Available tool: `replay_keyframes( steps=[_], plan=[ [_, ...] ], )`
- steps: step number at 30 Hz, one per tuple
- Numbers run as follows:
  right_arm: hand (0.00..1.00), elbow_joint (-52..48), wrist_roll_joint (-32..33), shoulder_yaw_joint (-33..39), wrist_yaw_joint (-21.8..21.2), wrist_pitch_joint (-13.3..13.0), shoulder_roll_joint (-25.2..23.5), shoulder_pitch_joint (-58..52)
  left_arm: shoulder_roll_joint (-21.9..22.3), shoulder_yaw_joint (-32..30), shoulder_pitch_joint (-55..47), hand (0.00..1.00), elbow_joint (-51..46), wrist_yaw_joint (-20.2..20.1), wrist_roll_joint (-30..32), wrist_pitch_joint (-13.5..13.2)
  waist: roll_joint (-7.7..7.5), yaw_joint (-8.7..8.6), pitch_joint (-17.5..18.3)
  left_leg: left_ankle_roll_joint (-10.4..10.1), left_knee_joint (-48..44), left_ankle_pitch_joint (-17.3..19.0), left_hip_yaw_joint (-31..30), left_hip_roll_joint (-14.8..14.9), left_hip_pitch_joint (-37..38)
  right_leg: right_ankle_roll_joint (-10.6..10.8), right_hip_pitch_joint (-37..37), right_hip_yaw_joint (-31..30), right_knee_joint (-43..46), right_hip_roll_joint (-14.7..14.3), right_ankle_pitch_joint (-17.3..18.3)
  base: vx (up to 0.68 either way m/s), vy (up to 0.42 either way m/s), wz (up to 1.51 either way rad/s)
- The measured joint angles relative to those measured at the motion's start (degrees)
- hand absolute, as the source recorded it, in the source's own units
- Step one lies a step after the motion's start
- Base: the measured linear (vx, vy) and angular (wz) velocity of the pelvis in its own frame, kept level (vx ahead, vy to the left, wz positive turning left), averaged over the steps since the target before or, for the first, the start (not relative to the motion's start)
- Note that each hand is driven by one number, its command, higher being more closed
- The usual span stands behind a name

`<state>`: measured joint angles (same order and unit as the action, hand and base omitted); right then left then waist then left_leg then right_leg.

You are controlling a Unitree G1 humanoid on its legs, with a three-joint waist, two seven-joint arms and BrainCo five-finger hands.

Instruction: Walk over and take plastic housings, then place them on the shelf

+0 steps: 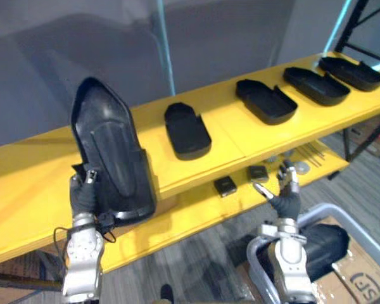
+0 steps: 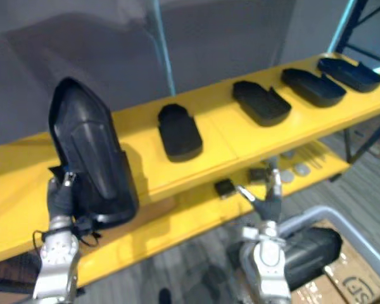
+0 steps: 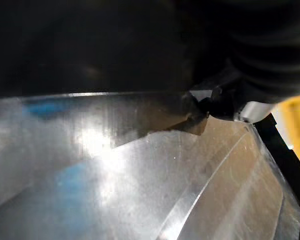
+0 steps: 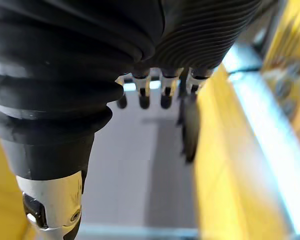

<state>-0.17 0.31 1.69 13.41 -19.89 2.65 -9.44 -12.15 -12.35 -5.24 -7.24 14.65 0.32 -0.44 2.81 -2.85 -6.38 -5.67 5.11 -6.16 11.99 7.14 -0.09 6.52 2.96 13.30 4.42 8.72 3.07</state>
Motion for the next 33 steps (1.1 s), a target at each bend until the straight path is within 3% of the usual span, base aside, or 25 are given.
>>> replay_keyframes(
  steps=[2,7,8,9,15,20,25,29,33],
  plan=[
    [0.0,-1.2,0.7,1.3,-1.2,1.6,0.0,-3.8,0.0,0.0,0.6,1.0,2.2,0.4,0.3,0.8,0.08,-1.01,0.0,-0.1,0.0,-0.1,0.5,0.1,0.2,0.0,-0.1,-0.5,0.0,-0.1,-0.1,0.01,-0.006,-0.1],
    [0.0,-0.9,3.6,2.2,-3.5,1.4,0.6,-7.2,-1.2,0.0,3.6,1.0,12.1,2.7,-0.4,0.4,0.22,-1.63,-0.1,-0.2,0.0,-0.2,1.3,0.5,0.2,-0.2,-0.9,-1.6,0.0,-0.5,-0.4,0.0,-0.008,-0.11],
    [0.0,-0.4,3.9,1.9,-3.8,1.1,1.7,-7.0,-3.7,0.0,7.9,1.0,18.1,3.0,-0.4,0.7,0.23,-1.57,-0.1,-0.3,0.0,-0.2,1.7,0.8,0.3,-0.2,-1.0,-2.1,-0.2,-0.8,-0.6,-0.02,-0.008,-0.06],
    [0.0,-0.1,5.0,-3.4,-7.1,1.0,6.1,-5.6,-16.7,2.6,30.6,1.0,40.2,7.9,-5.0,7.3,-1.34,-5.59,0.7,-0.7,0.0,-0.5,4.4,1.7,0.9,-0.5,-2.0,-5.5,-1.3,-1.9,-2.3,-0.01,-0.006,-0.05],
    [0.0,-0.1,5.0,-3.2,-7.0,1.0,6.0,-5.6,-16.4,1.8,29.3,1.0,38.1,8.1,-5.0,7.3,-1.34,-5.52,0.7,-0.7,0.0,-0.5,4.4,1.7,1.0,-0.5,-2.1,-5.6,-1.4,-1.9,-2.4,0.0,0.0,0.0],
    [0.0,-0.1,4.9,0.1,-5.4,0.9,5.8,-6.5,-11.6,-2.0,20.7,1.0,23.7,9.0,-4.8,7.1,-1.0,-4.33,0.9,-0.7,-0.1,-0.5,4.1,1.7,1.0,-0.5,-1.9,-5.5,-1.4,-1.9,-2.4,0.0,-0.002,0.01],
    [0.0,0.0,4.6,5.7,-1.9,0.9,5.8,-7.9,-11.3,-9.3,12.8,1.0,14.5,8.9,-4.3,7.3,0.05,-3.33,1.6,-0.7,0.0,-0.7,2.5,1.6,1.0,-0.6,-0.5,-3.5,-1.9,-1.9,-2.1,-0.01,-0.016,0.17],
    [0.0,1.3,4.5,7.2,-0.3,1.1,5.7,-8.6,-13.3,-14.5,10.5,1.0,13.7,8.5,-4.3,8.2,1.33,-2.22,2.5,-0.7,0.0,-0.8,0.5,1.5,0.7,-0.7,0.6,-1.2,-2.5,-1.8,-1.0,-0.03,-0.016,0.3],
    [0.0,1.6,4.5,7.0,0.3,1.1,5.5,-8.9,-18.0,-14.6,8.6,1.0,14.6,5.5,-4.2,8.7,1.84,-0.15,3.2,-0.8,0.0,-1.0,-0.5,1.4,0.0,-0.9,1.2,-0.2,-3.5,-1.9,-1.1,0.0,-0.007,0.15]
  ],
)
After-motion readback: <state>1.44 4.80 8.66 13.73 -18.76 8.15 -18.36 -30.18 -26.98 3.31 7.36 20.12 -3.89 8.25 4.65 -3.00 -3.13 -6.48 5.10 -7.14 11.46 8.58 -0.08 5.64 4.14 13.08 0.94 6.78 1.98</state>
